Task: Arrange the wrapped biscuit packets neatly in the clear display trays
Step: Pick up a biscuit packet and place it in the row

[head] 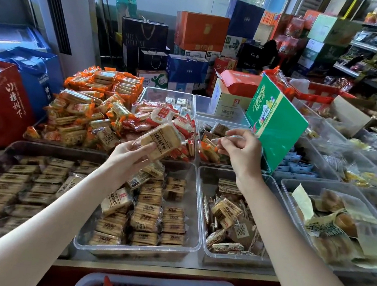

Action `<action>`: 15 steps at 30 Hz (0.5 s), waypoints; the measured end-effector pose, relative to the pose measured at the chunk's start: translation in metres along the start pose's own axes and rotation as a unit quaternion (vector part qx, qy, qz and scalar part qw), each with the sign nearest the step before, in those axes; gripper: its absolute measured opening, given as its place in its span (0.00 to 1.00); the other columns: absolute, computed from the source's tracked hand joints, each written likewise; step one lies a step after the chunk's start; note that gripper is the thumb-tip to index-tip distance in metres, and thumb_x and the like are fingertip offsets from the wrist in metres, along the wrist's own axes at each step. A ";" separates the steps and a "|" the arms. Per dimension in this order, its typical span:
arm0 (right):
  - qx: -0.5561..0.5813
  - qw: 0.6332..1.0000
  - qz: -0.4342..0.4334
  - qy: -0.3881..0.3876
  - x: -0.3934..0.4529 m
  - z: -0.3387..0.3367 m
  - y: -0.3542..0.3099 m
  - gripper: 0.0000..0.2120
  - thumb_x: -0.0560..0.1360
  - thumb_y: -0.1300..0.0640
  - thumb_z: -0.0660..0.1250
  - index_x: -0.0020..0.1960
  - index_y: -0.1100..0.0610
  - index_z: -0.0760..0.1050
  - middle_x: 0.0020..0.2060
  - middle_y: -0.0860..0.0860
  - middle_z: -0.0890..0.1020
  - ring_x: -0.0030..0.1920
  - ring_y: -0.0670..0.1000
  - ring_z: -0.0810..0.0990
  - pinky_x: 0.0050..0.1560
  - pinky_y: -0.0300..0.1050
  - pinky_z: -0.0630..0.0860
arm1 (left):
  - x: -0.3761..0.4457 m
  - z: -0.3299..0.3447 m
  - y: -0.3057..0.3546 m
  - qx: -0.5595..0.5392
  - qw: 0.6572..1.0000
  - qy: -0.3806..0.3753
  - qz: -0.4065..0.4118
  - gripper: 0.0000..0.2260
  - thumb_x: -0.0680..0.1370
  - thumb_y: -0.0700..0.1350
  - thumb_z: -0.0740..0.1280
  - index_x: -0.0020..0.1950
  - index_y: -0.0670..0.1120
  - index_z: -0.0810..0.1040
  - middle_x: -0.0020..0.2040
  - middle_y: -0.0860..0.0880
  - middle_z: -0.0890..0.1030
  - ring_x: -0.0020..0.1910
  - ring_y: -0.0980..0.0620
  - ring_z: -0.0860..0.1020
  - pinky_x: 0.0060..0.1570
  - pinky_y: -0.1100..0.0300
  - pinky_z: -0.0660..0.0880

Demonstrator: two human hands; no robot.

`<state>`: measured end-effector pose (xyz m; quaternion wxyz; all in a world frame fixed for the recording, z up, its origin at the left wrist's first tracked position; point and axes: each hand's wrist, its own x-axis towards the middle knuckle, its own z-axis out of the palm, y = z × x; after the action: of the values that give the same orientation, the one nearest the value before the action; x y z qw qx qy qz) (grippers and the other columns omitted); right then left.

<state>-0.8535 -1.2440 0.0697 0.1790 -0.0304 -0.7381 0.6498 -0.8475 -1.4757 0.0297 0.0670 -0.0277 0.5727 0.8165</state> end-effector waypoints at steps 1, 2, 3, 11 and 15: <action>-0.019 0.999 0.011 -0.045 0.000 0.002 0.001 0.08 0.74 0.69 0.67 0.45 0.57 0.75 0.39 0.56 0.83 0.37 0.47 0.83 0.38 0.37 0.79 | -0.001 0.000 -0.001 0.001 1.000 -0.002 0.005 0.14 0.71 0.41 0.68 0.55 0.39 0.76 0.46 0.46 0.84 0.43 0.54 0.83 0.43 0.65 0.79; -0.041 0.995 0.016 -0.086 0.000 0.006 0.002 0.07 0.74 0.67 0.68 0.44 0.56 0.76 0.40 0.56 0.83 0.40 0.49 0.83 0.41 0.40 0.80 | -0.001 0.002 0.000 0.008 1.000 -0.004 0.012 0.16 0.69 0.42 0.69 0.56 0.39 0.76 0.46 0.46 0.84 0.43 0.55 0.83 0.43 0.65 0.79; -0.061 0.991 0.013 -0.118 -0.001 0.010 0.004 0.06 0.74 0.66 0.69 0.44 0.55 0.78 0.42 0.55 0.84 0.43 0.51 0.84 0.46 0.44 0.80 | -0.001 0.004 0.000 0.016 1.000 -0.004 0.018 0.17 0.70 0.41 0.69 0.57 0.38 0.75 0.46 0.46 0.84 0.42 0.55 0.83 0.43 0.65 0.79; -0.088 0.974 0.067 -0.200 0.000 0.018 -0.002 0.06 0.70 0.67 0.72 0.47 0.62 0.80 0.43 0.56 0.83 0.42 0.50 0.82 0.44 0.36 0.80 | 0.004 0.015 0.006 0.136 0.988 -0.016 0.072 0.16 0.71 0.35 0.71 0.55 0.48 0.73 0.51 0.48 0.82 0.44 0.57 0.82 0.38 0.67 0.77; -0.098 0.976 0.056 -0.183 0.000 0.013 0.002 0.05 0.70 0.65 0.73 0.41 0.58 0.78 0.37 0.50 0.81 0.37 0.45 0.79 0.36 0.30 0.75 | 0.005 0.013 0.005 0.164 0.983 -0.033 0.078 0.18 0.69 0.37 0.72 0.55 0.50 0.73 0.54 0.47 0.82 0.49 0.55 0.81 0.43 0.66 0.78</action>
<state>-0.8584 -1.2562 0.0663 -0.0002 0.0303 -0.8157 0.5777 -0.8525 -1.4647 0.0388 0.0250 0.0553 0.6965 0.7150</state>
